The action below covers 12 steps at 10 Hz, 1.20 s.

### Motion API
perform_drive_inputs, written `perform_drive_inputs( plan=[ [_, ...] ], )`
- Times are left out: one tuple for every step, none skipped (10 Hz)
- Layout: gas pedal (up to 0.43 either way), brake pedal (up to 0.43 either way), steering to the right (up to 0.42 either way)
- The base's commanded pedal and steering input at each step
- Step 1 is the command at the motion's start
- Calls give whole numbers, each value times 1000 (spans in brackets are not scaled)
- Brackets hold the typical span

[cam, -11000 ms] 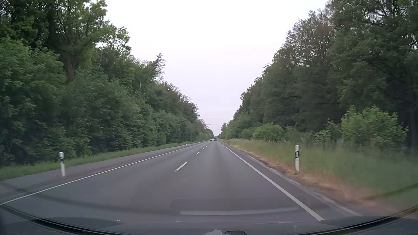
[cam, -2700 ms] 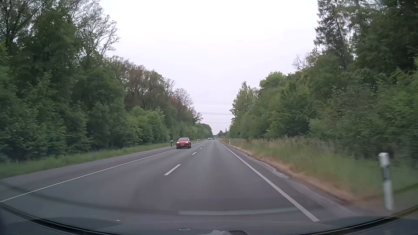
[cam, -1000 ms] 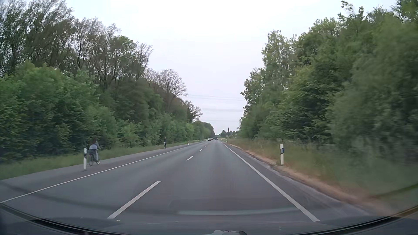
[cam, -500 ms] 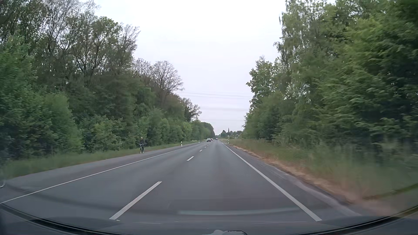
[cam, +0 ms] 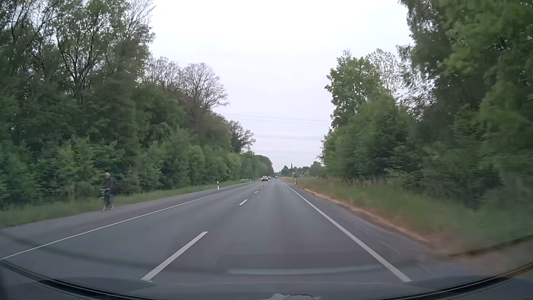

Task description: Follow the waypoints while adhering to traffic rules and regulations

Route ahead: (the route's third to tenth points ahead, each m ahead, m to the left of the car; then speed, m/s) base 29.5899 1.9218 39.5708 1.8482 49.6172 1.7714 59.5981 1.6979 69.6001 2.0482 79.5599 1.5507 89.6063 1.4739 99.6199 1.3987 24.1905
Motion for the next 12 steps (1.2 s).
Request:
perform_drive_inputs(
  plan=[
    [240, 0, 1],
    [240, 0, 1],
    [240, 0, 1],
    [240, 0, 0],
    [240, 0, 0],
    [240, 0, -1],
    [240, 0, -1],
    [240, 0, -1],
    [248, 0, -1],
    [248, 0, -1],
    [248, 0, -1],
    [248, 0, -1]
  ],
)
